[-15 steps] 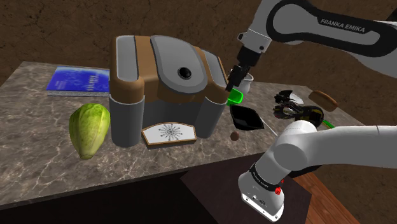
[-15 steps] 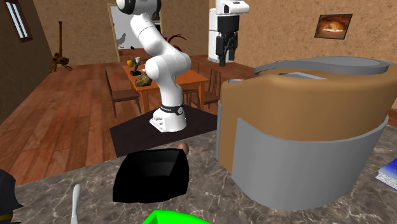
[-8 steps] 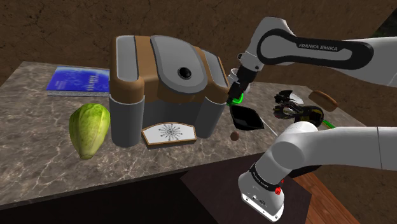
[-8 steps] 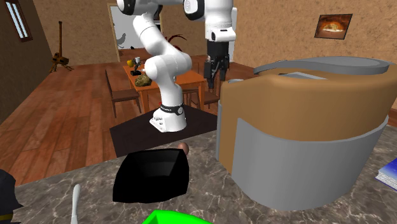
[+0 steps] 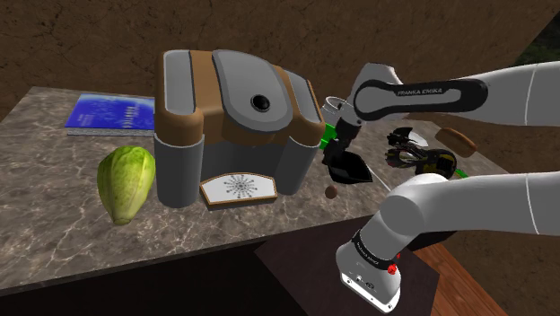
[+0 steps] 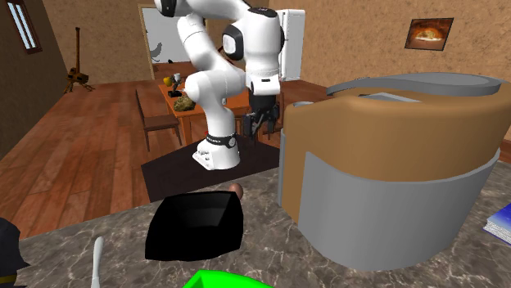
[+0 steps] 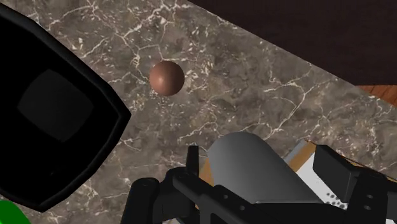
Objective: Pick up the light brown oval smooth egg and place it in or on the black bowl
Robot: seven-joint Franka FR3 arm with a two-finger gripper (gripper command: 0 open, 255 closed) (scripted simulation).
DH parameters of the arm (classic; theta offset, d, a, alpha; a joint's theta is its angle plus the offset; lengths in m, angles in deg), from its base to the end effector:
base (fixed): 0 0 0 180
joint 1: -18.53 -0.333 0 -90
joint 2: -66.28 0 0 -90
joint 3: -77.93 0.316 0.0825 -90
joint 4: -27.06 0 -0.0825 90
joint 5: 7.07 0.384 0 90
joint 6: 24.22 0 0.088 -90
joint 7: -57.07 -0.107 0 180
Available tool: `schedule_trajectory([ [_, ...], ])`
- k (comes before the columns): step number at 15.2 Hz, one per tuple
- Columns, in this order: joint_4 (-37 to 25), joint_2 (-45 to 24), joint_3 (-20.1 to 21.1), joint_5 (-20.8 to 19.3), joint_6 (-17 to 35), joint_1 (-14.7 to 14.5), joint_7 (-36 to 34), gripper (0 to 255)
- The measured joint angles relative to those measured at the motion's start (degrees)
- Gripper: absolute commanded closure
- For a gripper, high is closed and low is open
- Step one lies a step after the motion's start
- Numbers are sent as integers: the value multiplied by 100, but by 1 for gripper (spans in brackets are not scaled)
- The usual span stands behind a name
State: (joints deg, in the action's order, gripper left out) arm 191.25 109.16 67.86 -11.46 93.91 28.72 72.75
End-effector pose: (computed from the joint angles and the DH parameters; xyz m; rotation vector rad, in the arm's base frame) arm 0.2819 -0.0993 0.3769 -3.0729 -0.0129 0.0663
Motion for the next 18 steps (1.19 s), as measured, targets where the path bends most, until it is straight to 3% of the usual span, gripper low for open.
schedule_trajectory([
  [10, 579, -1636, -868, -655, 2002, 797, 530, 0],
  [14, 667, -2345, -1113, -730, 2751, 904, 685, 0],
  [18, 715, -2867, -1222, -630, 3315, 815, 790, 0],
])
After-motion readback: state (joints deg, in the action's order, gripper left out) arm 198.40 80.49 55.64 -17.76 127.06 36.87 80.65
